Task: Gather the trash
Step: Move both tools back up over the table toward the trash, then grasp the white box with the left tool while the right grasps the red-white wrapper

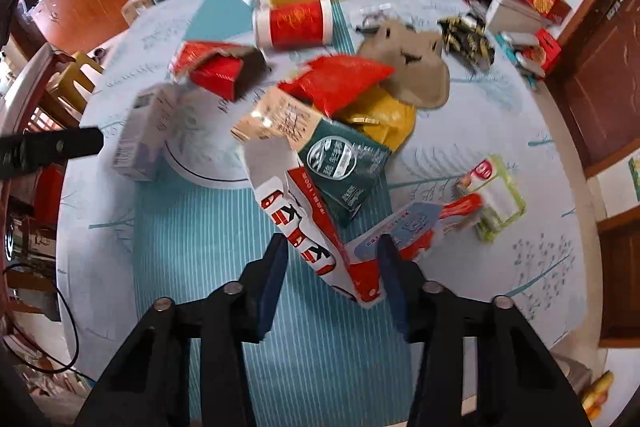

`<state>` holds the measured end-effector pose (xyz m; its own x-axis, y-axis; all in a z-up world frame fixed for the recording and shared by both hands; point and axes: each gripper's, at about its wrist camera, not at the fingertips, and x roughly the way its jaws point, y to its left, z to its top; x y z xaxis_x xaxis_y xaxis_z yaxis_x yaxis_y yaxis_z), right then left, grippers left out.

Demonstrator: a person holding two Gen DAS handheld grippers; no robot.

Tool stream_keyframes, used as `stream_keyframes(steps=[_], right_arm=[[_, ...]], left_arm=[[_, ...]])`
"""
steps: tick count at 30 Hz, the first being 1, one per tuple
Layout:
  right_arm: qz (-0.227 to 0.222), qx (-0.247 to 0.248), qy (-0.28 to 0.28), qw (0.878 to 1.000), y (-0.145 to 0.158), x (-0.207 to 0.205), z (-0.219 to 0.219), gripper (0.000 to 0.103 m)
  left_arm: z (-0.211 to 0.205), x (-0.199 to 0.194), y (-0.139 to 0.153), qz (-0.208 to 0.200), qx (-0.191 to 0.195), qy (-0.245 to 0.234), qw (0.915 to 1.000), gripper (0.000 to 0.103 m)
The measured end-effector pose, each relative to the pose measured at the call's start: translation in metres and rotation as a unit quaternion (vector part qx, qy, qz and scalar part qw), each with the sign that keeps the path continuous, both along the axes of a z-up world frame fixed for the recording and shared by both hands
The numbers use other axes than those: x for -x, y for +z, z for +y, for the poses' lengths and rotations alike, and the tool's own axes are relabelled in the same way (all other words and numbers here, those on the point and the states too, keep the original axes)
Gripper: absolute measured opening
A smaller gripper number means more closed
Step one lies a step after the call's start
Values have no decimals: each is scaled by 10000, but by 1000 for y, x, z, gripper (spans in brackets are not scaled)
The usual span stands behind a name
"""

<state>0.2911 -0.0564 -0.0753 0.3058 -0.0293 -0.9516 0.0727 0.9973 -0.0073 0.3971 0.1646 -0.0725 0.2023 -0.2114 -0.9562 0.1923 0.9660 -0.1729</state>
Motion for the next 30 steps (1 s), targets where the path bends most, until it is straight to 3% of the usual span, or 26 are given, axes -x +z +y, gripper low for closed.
stream_keyframes(steps=[1, 5, 8, 13, 15, 22, 30], right_arm=[[62, -11, -38, 10000, -2, -1, 0, 30], [161, 49, -107, 9998, -6, -6, 5, 26], [214, 7, -210, 9996, -5, -8, 5, 24], [250, -9, -320, 9992, 0, -7, 3, 21], [233, 2, -323, 9992, 3, -2, 4, 21], [136, -205, -518, 9984, 14, 17, 0, 18], [-115, -609, -503, 9968, 42, 49, 0, 18]], left_arm=[[0, -5, -5, 63, 12, 16, 10000, 86], [-6, -25, -30, 339, -70, 66, 9994, 86], [-11, -36, -46, 487, -157, 23, 9987, 76], [-20, -41, -67, 786, -229, -72, 9966, 45], [-26, -40, -67, 638, -301, -144, 9974, 34], [-33, -28, -65, 469, -429, -246, 9977, 32], [-38, 17, -33, 99, -338, -482, 9982, 32]])
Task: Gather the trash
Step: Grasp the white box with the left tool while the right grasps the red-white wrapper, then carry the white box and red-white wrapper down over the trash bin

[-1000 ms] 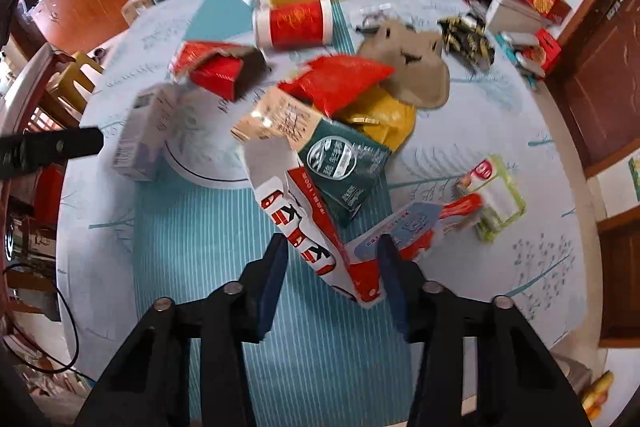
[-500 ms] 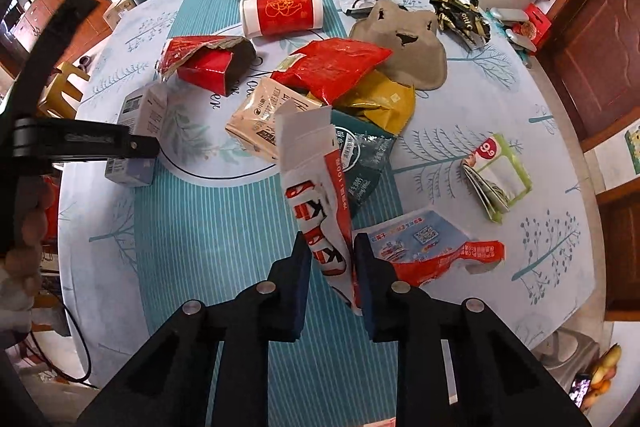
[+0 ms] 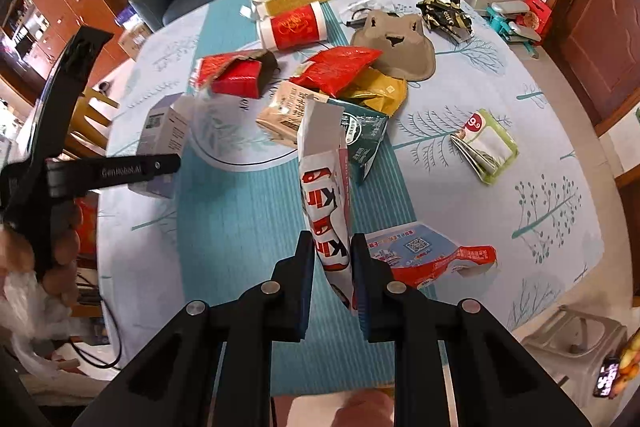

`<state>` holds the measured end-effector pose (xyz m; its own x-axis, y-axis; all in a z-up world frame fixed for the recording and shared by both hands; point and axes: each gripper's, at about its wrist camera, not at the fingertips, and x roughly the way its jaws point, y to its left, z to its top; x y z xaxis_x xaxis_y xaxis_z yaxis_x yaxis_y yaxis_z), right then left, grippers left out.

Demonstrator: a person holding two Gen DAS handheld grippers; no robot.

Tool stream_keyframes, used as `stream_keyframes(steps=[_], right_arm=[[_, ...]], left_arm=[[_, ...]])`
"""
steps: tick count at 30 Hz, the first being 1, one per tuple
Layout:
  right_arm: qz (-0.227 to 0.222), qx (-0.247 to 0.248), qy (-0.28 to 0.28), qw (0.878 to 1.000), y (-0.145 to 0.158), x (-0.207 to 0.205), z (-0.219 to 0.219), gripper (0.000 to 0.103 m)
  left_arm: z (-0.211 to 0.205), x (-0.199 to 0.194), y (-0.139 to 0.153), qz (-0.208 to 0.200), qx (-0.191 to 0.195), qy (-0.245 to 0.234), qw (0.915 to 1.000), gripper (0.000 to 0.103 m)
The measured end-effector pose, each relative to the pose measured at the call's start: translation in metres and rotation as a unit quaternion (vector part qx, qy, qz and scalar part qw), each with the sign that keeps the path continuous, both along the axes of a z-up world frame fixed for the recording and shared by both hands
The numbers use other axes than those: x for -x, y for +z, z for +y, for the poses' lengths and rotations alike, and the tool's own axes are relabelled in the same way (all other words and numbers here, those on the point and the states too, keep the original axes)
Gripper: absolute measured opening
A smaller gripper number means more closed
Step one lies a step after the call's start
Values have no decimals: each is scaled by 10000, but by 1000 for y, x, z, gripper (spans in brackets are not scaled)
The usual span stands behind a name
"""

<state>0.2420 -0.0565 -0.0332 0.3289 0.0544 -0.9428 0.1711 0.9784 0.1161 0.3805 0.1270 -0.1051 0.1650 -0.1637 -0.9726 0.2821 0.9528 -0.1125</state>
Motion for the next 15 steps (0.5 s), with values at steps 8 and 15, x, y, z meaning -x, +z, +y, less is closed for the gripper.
stream_keyframes(steps=[8, 15], right_arm=[[-398, -291, 38, 9988, 31, 39, -16, 18], [-869, -589, 252, 9942, 57, 96, -46, 17]], left_arm=[[-14, 73, 55, -436, 133, -308, 9985, 32], [-46, 143, 92, -913, 80, -348, 9952, 32]])
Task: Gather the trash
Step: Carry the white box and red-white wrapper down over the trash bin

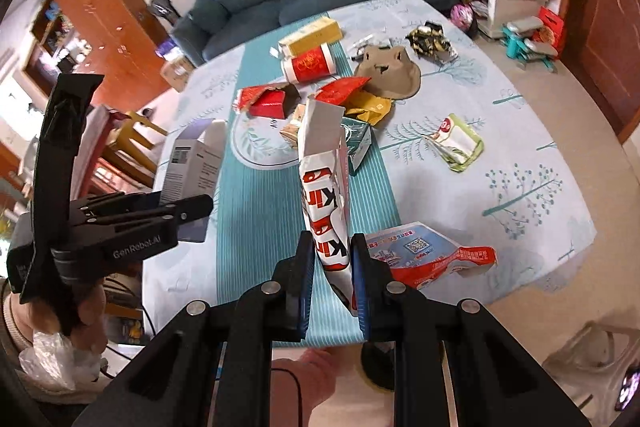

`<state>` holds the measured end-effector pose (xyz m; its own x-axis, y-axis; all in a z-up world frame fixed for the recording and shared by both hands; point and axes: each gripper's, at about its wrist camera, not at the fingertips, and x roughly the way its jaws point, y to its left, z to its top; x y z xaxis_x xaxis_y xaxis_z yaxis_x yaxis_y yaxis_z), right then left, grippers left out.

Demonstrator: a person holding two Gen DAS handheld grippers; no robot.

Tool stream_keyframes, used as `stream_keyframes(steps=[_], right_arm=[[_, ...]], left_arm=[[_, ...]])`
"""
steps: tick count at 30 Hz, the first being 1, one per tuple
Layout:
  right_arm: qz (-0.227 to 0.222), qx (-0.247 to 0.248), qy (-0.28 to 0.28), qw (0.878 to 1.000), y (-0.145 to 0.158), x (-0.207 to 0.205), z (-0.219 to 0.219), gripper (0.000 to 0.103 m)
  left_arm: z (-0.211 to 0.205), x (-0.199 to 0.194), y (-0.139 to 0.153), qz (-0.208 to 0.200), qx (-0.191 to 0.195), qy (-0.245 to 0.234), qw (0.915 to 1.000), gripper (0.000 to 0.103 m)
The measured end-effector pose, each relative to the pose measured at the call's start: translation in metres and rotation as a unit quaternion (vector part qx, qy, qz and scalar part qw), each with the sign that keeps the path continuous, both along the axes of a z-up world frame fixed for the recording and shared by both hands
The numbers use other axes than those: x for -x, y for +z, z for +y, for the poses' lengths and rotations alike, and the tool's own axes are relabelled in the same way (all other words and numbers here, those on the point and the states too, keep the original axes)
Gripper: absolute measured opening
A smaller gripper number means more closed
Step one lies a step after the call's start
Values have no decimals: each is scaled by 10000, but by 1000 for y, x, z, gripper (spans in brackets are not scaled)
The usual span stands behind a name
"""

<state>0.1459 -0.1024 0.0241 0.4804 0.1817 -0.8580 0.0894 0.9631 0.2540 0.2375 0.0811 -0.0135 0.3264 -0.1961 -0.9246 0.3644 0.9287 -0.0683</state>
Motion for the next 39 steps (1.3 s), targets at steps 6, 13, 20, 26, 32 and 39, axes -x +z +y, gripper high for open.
stream_keyframes(steps=[6, 13, 20, 26, 32, 39], right_arm=[[-302, -148, 324, 9989, 17, 66, -38, 17], [-324, -371, 471, 9977, 21, 139, -80, 17], [-208, -711, 519, 9959, 9, 197, -108, 17], [66, -1002, 307, 9945, -24, 221, -119, 17], [389, -1084, 79, 9933, -69, 224, -123, 17], [723, -1130, -477, 9898, -154, 218, -131, 17]], left_arm=[[-35, 75, 22, -208, 87, 327, 9992, 32], [-72, 161, 32, -129, 133, 728, 9972, 32], [-92, 221, 29, -26, -188, 730, 9972, 32], [-103, 242, 12, 132, -264, 582, 9979, 32], [-115, 248, -32, 446, -216, 405, 9979, 32], [-116, 240, -127, 722, -208, 445, 9962, 32]])
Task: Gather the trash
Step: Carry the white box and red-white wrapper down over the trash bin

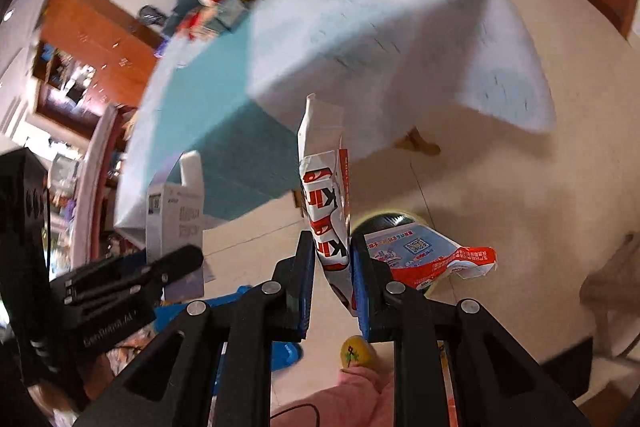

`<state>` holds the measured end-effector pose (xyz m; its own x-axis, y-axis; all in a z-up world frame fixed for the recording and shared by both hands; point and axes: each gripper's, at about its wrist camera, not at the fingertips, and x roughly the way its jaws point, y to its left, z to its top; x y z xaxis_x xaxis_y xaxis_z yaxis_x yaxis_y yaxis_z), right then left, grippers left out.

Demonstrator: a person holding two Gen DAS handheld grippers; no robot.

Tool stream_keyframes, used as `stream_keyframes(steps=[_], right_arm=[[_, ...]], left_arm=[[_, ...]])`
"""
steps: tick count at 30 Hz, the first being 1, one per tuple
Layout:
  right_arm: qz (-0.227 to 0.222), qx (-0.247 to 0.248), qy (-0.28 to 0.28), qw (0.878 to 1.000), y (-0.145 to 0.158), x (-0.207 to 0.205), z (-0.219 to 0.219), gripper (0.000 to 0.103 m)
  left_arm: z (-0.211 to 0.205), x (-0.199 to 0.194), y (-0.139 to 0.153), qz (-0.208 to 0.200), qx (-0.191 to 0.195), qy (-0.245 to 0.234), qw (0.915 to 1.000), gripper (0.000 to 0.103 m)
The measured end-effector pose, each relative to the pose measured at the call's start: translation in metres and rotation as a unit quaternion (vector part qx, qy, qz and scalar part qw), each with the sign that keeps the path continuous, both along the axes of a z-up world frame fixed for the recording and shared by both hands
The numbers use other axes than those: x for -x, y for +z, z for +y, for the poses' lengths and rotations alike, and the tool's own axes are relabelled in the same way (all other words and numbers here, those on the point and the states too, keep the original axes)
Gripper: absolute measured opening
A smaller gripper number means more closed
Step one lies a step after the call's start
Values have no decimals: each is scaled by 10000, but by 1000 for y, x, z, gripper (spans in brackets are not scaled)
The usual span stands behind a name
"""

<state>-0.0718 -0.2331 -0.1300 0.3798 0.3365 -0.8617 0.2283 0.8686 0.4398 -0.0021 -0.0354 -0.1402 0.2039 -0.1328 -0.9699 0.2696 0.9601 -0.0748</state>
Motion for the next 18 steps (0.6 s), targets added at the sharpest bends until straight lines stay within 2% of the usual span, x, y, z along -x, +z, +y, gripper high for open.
stream_keyframes(steps=[8, 11, 18], right_arm=[[445, -29, -482, 9978, -141, -7, 6, 17], [543, -55, -579, 9968, -180, -9, 9, 17], [761, -68, -757, 9942, -260, -2, 22, 17]], left_arm=[[10, -16, -140, 607, 248, 155, 9977, 32], [7, -22, -184, 707, 225, 85, 9972, 32], [-9, -29, -256, 832, 180, -157, 9962, 32]])
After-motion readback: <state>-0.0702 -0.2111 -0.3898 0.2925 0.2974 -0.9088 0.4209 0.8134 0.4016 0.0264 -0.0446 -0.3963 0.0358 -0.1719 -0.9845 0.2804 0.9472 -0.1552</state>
